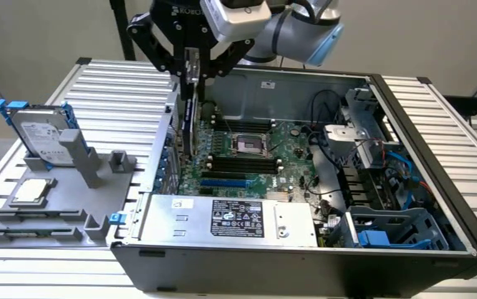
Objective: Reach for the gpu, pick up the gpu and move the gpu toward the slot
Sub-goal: 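Pick up the gpu and move the gpu toward the slot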
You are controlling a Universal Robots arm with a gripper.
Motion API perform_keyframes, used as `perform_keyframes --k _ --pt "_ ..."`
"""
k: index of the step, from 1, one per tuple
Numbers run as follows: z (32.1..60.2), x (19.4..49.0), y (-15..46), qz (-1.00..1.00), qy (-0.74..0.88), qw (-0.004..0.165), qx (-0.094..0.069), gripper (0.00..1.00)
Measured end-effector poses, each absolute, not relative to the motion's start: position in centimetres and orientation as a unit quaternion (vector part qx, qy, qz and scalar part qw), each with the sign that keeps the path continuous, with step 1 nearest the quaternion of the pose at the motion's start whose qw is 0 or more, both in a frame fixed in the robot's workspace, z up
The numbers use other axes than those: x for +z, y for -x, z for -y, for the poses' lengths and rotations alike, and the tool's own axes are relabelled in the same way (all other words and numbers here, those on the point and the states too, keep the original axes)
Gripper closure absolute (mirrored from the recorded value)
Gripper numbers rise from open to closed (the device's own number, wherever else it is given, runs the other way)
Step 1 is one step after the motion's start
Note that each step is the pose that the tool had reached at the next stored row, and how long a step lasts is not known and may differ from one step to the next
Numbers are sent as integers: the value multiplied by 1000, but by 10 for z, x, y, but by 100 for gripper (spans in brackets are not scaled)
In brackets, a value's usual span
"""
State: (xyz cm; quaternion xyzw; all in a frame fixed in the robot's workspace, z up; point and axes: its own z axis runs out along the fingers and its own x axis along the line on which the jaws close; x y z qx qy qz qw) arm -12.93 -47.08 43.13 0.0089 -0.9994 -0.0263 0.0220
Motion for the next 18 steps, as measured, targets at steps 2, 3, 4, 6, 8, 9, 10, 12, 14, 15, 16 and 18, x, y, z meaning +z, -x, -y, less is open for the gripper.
perform_keyframes --k 2,3,4,6,8,9,10,12,14,15,16,18 --pt "470 430 120 999 -9 22 -26 73" --pt "470 430 116 999 -9 22 -26 73" --pt "470 429 111 999 -9 22 -26 73" --pt "469 427 102 999 -9 22 -26 73" --pt "467 424 93 999 -9 22 -26 73" --pt "467 423 88 999 -9 22 -26 73" --pt "466 421 84 999 -9 22 -26 73" --pt "463 418 75 999 -9 22 -26 73" --pt "461 414 66 999 -9 22 -26 73" --pt "460 413 61 999 -9 22 -26 73" --pt "458 411 57 999 -9 22 -26 73" --pt "456 408 48 999 -9 22 -26 73"
